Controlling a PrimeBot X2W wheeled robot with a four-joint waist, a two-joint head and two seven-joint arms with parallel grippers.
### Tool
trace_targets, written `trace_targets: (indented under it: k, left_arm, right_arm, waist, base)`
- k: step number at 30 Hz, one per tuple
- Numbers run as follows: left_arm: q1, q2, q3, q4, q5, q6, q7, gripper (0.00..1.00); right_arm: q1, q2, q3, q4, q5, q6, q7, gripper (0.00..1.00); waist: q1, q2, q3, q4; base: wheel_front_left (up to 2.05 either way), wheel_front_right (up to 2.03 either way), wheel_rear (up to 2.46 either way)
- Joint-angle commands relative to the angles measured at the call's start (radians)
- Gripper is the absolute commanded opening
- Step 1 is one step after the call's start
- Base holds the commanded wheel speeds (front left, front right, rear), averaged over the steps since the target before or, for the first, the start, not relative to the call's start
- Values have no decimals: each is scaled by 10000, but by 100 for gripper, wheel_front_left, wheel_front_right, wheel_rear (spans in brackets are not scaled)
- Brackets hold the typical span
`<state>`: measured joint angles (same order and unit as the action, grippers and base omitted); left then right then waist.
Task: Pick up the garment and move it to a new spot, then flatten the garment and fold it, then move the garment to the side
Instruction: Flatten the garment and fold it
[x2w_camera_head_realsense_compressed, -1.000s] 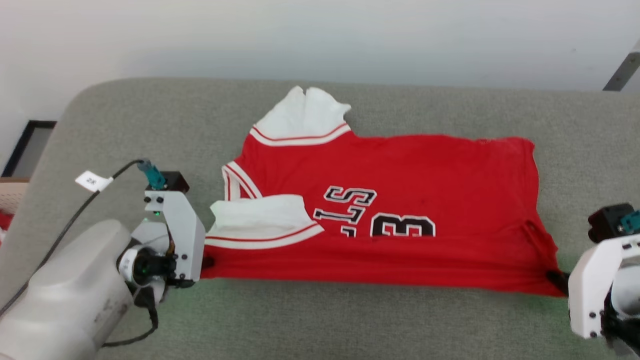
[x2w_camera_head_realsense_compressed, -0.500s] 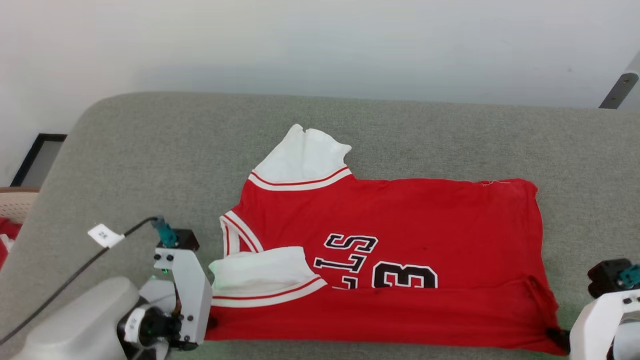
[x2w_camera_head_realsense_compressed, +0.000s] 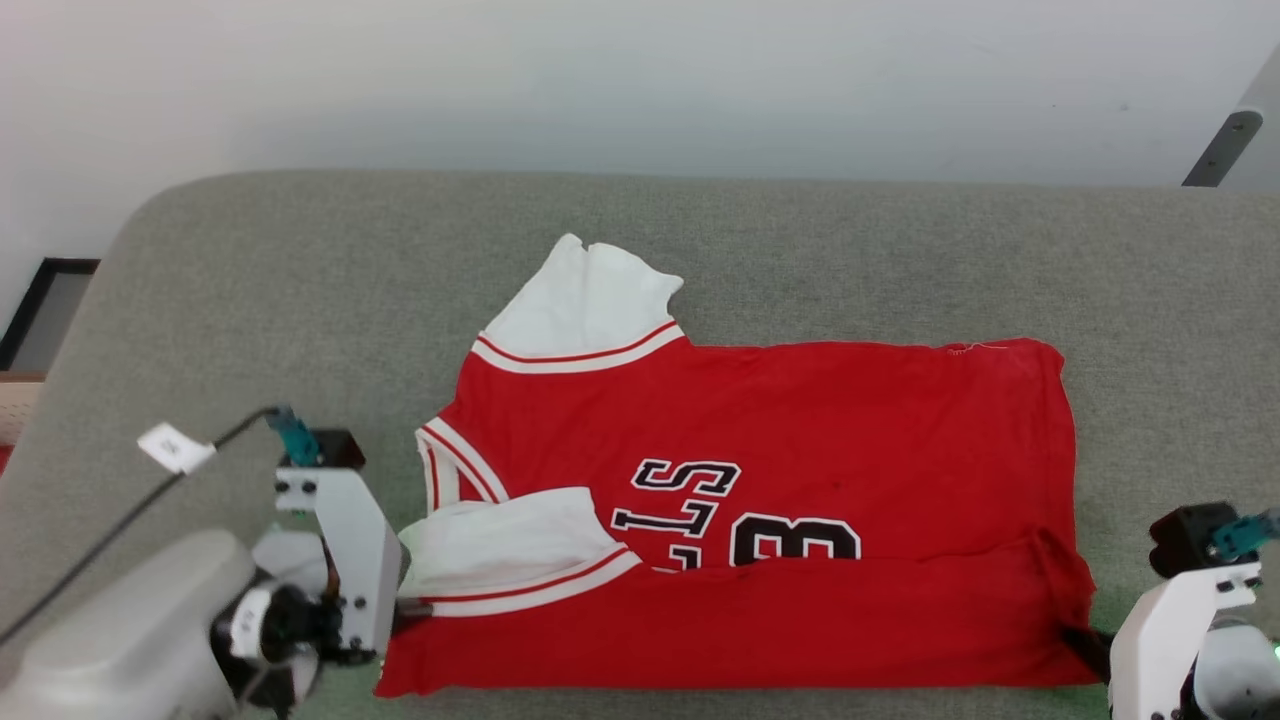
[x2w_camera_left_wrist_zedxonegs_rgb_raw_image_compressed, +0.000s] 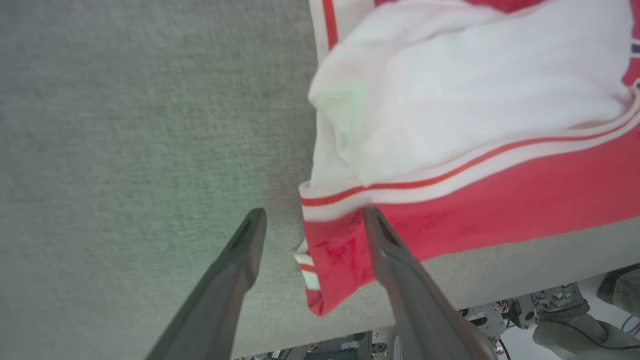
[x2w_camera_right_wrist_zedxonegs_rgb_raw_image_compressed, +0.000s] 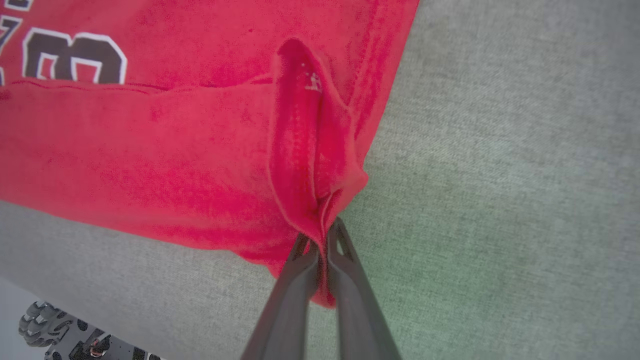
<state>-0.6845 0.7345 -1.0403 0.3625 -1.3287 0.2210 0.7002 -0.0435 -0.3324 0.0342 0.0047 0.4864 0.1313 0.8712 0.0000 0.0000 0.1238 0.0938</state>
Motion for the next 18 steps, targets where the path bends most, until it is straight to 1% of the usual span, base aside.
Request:
trace_targets:
  k: [1,7,10,12,14,18]
  left_arm:
    - [-281,137,3,-164,132,59,150,100]
    - [-1280,540,255,-752,499,221,407,100]
    - [-1961,573,568,-863,803,153,-19,100]
    - [-2400,542,694,-815,1133,-108,-394,100]
    - [-2822,455,884,-550,1356,-303,-847,100]
    - [-3531,292,1193,163,1730,-848,-1685,100]
  right_arm:
    - [-185,41,-102,-47,15,-11,-117,100]
    - [-476,178,-337,-602,-16,-11,-277,100]
    - [-716,290,-500,-1153,-130,-11,-651,100]
    - [-986,436,-584,-1544,-260,-11,-1262,100]
    - [-1262,629,-595,-1896,-445,-9,-2129,100]
    - [-1768,945,-249,-2353,-881,-9,-3921,100]
  waist:
    - [0,0,52,-29]
    - [0,0,327,-290]
    - [0,0,601,-524]
    - [0,0,837,-732]
    - [0,0,1091,-967]
    - [0,0,1620,-1488]
  base:
    - [0,0,0]
    - [0,0,0]
    - [0,0,0]
    - [0,0,0]
    - [0,0,0]
    - [0,0,0]
